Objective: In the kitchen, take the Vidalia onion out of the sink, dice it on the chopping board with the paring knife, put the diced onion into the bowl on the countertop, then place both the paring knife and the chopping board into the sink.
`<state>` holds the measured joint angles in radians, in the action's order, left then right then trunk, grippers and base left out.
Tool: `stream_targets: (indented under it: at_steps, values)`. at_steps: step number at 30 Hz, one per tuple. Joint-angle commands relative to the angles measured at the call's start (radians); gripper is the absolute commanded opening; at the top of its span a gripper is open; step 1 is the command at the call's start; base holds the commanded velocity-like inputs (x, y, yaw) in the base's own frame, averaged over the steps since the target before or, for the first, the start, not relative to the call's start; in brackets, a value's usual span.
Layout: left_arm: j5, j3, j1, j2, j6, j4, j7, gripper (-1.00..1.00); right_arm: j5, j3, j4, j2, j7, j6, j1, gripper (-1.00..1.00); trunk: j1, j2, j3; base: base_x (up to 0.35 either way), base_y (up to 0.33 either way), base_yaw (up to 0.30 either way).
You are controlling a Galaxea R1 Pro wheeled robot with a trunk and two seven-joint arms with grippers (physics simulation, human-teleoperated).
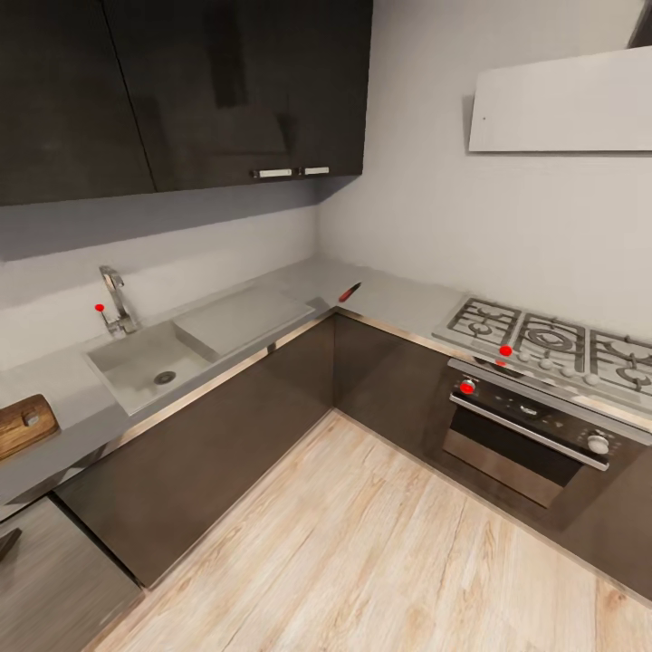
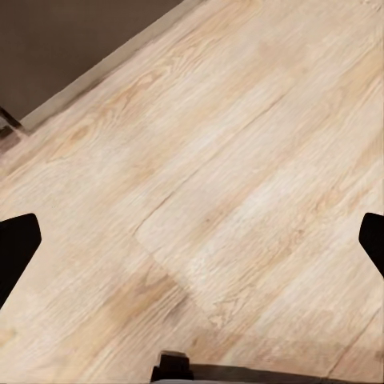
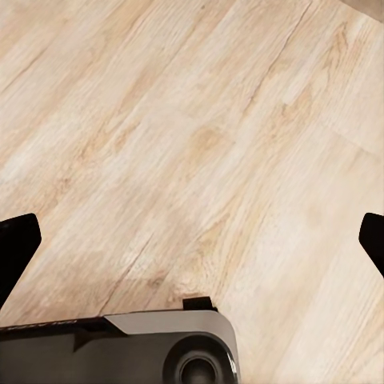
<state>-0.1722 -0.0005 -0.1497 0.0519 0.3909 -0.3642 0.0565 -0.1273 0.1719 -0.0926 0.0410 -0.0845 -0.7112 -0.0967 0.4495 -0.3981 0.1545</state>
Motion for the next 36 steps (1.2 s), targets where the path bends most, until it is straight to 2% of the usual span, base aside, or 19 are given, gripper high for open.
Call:
stream_targets:
  at_steps: [1, 5, 10, 12, 16, 19, 24, 28, 36]
  values:
    - [-0.009, -0.001, -0.001, 0.0, 0.008, -0.007, 0.005, 1.0, -0.011, 0.004, 0.001, 0.0, -0.008, -0.002, 0.0, 1.0, 0.001, -0.002, 0.002, 0.0, 0.0, 0.0]
    - [-0.009, -0.002, -0.001, 0.0, 0.022, -0.037, 0.004, 1.0, -0.011, 0.004, 0.001, 0.0, -0.008, -0.002, -0.001, 1.0, 0.001, -0.002, 0.002, 0.0, 0.0, 0.0]
    - [-0.011, -0.002, -0.001, 0.001, 0.031, -0.009, 0.007, 1.0, -0.011, 0.004, 0.001, 0.0, -0.008, -0.002, -0.001, 1.0, 0.001, -0.002, 0.002, 0.0, 0.0, 0.0]
    - [-0.012, -0.001, -0.001, 0.001, 0.063, 0.031, 0.006, 1.0, -0.011, 0.004, 0.001, 0.0, -0.008, -0.002, -0.001, 1.0, 0.001, -0.002, 0.002, 0.0, 0.0, 0.0]
    - [-0.012, -0.002, -0.001, -0.002, 0.169, 0.097, 0.001, 1.0, -0.011, 0.004, 0.001, 0.0, -0.008, -0.002, -0.001, 1.0, 0.001, -0.002, 0.002, 0.0, 0.0, 0.0]
    - [-0.012, -0.003, -0.001, -0.005, 0.191, 0.133, 0.001, 1.0, -0.011, 0.004, 0.001, 0.0, -0.008, -0.002, -0.002, 1.0, 0.001, -0.002, 0.002, 0.0, 0.0, 0.0]
    - [-0.012, -0.003, -0.001, -0.008, 0.195, 0.161, 0.0, 1.0, -0.011, 0.004, 0.001, 0.0, -0.008, -0.002, -0.001, 1.0, 0.001, -0.002, 0.002, 0.0, 0.0, 0.0]
    - [-0.012, -0.001, -0.001, -0.02, 0.187, 0.213, 0.0, 1.0, -0.011, 0.004, 0.001, 0.0, -0.008, -0.002, 0.0, 1.0, 0.001, -0.002, 0.002, 0.0, 0.0, 0.0]
    - [-0.011, -0.001, -0.001, -0.023, 0.14, 0.223, -0.001, 1.0, -0.011, 0.004, 0.001, 0.0, -0.008, -0.002, 0.0, 1.0, 0.001, -0.002, 0.002, 0.0, 0.0, 0.0]
